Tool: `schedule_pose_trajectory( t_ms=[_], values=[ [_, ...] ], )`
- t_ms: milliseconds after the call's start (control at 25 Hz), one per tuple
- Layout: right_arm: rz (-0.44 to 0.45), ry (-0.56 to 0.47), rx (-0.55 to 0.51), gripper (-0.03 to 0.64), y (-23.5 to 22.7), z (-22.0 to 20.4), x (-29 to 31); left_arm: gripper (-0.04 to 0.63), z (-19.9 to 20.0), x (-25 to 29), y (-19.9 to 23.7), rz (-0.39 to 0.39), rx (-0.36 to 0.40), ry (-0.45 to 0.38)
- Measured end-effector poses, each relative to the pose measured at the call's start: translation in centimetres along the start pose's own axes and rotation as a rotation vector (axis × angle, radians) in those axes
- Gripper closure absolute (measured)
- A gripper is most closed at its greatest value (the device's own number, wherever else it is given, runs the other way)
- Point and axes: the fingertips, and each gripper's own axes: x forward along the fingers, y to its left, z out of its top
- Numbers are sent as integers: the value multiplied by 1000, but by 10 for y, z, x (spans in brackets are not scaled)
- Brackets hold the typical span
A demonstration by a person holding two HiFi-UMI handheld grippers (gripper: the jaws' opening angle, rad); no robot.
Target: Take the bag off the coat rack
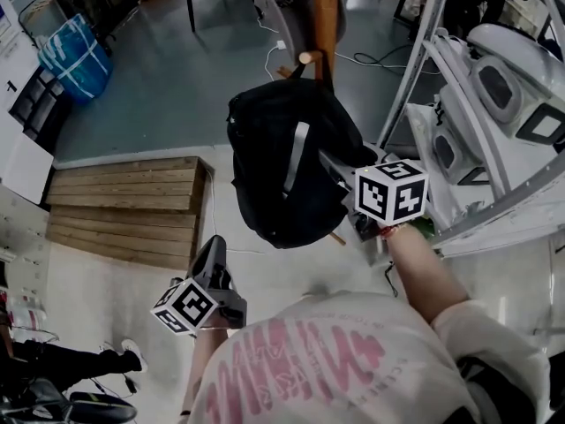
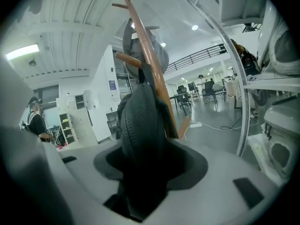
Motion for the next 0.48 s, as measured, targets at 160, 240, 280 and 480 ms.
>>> schedule_pose_trajectory(
  t_ms=[160, 240, 280, 480],
  values=[
    [2, 14, -7, 412, -1, 0, -2, 592, -2, 3, 5, 6, -4, -1],
    [4, 5, -1, 414, -1, 1, -4, 592, -5, 4, 10, 9, -15, -2],
    [4, -1, 2, 413, -1, 1, -4, 592, -7, 5, 13, 11, -22, 2],
    [-2, -9, 8, 413, -2, 2, -3, 592, -11, 8, 24, 14, -33, 43]
  ],
)
